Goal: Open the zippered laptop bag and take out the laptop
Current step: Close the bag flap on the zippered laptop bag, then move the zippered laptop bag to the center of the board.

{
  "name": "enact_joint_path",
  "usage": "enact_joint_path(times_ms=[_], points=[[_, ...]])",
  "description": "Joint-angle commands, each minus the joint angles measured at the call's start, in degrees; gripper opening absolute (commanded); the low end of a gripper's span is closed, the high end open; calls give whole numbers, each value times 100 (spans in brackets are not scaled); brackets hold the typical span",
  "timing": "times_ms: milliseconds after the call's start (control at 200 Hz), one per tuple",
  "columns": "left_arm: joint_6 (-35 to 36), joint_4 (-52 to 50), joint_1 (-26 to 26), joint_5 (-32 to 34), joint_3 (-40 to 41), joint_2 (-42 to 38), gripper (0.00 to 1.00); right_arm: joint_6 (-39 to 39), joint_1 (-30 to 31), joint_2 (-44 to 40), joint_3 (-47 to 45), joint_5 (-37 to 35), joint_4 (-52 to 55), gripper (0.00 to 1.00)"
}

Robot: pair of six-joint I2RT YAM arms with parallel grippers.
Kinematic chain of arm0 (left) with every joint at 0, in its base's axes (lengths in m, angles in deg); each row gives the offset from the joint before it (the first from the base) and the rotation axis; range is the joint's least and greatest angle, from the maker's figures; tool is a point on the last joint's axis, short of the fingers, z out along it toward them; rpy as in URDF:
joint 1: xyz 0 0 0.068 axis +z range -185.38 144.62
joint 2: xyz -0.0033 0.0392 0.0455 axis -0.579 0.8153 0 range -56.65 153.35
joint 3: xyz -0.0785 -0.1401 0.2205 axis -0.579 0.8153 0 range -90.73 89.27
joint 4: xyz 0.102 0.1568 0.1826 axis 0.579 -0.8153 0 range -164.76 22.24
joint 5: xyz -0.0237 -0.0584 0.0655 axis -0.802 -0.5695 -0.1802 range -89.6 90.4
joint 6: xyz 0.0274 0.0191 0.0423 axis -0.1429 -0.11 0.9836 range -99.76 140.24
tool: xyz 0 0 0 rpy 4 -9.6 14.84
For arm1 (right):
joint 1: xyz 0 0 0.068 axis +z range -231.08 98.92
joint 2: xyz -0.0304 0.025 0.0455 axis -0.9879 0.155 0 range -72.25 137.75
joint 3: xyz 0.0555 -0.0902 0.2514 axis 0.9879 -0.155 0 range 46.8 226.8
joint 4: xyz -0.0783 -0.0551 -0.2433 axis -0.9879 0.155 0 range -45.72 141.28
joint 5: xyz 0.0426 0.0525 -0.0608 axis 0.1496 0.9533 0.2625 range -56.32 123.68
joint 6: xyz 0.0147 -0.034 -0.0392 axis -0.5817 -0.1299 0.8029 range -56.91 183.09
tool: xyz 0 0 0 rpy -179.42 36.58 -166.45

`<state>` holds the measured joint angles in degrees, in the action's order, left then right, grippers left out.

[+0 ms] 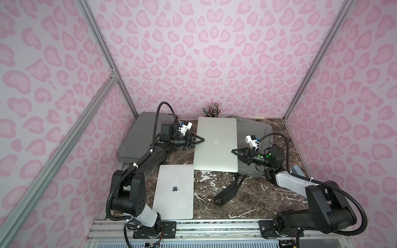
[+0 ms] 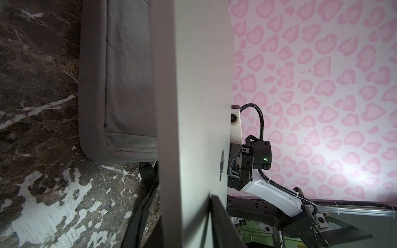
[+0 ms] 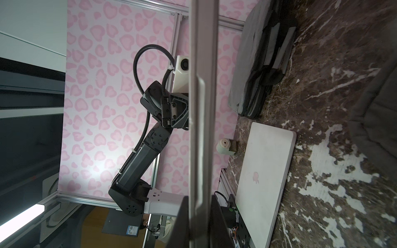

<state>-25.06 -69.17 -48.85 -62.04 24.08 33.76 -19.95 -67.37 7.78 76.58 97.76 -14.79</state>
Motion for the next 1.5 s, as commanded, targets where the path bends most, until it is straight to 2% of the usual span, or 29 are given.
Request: enact_joint_path(times_ms=[0, 140, 320, 375, 515, 650, 885, 1015, 1085, 1130, 1205, 1410, 1450, 1495], points=[[256, 14, -55, -528, -108, -98, 27, -25, 15, 64, 40, 23, -606, 0], [43, 356, -99, -654, -78, -86, 23, -106, 13, 237, 23, 36, -769, 0], [-28, 341, -94, -706, -117, -103, 3, 82, 8, 338, 23, -56, -591, 0], [-79, 352, -100, -708, -159, -107, 2, 323, 8, 335, 45, -96, -301, 0], [-39, 224, -42, -661, -199, -149, 2, 1330, 0, 180, 223, -322, 996, 21], [-61, 198, 144, -613, -100, -220, 2, 2535, -12, -49, 528, -743, 2567, 34], [-42, 203, 473, -673, 152, -500, 2, 4323, -20, -154, 1167, -1948, 4824, 48], [182, -233, 661, -691, 290, -698, 2, 5137, -9, -208, 1466, -3073, 5994, 55], [256, -323, 739, -738, 393, -782, 2, 5237, -18, -326, 1481, -3608, 6410, 58], [344, -421, 774, -744, 468, -840, 2, 5160, -22, -431, 1408, -3899, 6583, 65], [494, -569, 790, -748, 577, -898, 2, 5100, -27, -609, 1216, -4212, 6868, 66], [897, -1002, 808, -777, 831, -990, 2, 5281, -188, -1355, 802, -5640, 7807, 67], [1000, -1102, 811, -778, 870, -1007, 2, 5295, -281, -1482, 732, -5860, 7940, 73], [1099, -1202, 808, -764, 902, -1025, 2, 5341, -464, -1610, 656, -5855, 8027, 74]])
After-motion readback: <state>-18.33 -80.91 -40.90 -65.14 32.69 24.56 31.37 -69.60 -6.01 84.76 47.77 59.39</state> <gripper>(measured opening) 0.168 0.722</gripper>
